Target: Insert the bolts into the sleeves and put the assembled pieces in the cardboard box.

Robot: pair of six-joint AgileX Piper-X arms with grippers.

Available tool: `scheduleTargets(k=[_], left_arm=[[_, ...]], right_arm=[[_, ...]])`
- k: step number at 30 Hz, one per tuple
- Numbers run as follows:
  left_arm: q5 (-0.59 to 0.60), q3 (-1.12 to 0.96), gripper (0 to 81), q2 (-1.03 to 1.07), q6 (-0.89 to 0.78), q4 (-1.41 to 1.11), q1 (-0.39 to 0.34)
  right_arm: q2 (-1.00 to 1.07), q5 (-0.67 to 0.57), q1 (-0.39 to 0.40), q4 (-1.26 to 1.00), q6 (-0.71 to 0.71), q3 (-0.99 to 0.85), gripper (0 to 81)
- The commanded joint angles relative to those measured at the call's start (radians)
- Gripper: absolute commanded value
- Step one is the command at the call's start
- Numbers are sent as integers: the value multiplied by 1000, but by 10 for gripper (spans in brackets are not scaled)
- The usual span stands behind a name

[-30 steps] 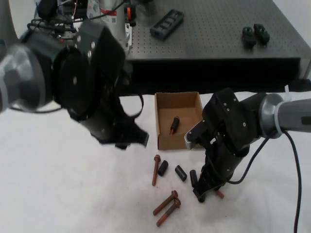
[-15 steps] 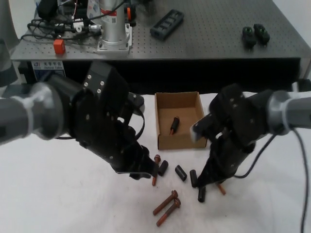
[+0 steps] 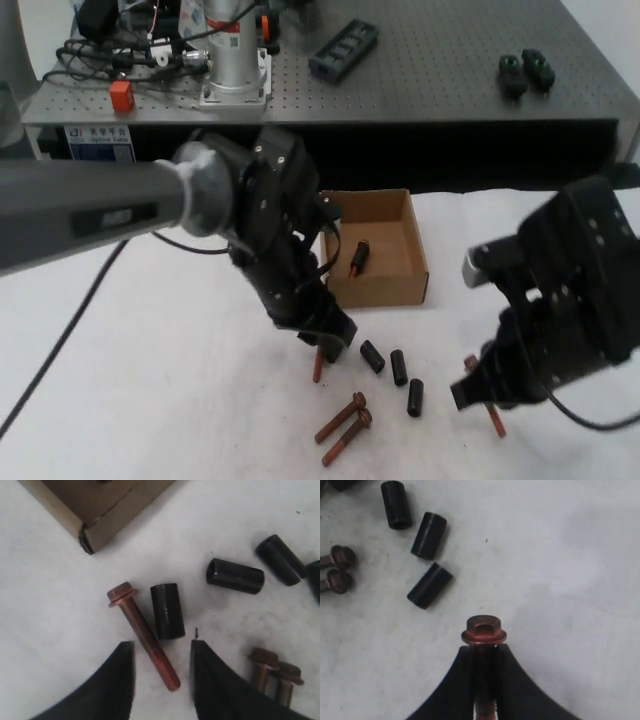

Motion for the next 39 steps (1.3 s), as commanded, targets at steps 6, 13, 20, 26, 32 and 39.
scheduleTargets(k=[6, 13, 20, 26, 32, 39], left_arm=[[5, -52, 272, 25, 8, 25, -12], [5, -100, 272, 57, 68, 30, -57], [-58, -177, 272, 130, 94, 106, -84], [-98, -188, 272, 141, 98, 134, -84], [-99, -188, 260, 141, 98, 159, -84], [-66, -188, 3, 135, 96, 155, -84]], right_arm=[[-25, -14, -6, -7, 14, 7, 7], [-25, -14, -6, -7, 23, 7, 7], [-25, -14, -6, -7, 23, 7, 7], [-25, -21, -6, -7, 23, 7, 7], [-25, -36, -6, -7, 23, 7, 7], [-25, -53, -6, -25, 56, 7, 7]])
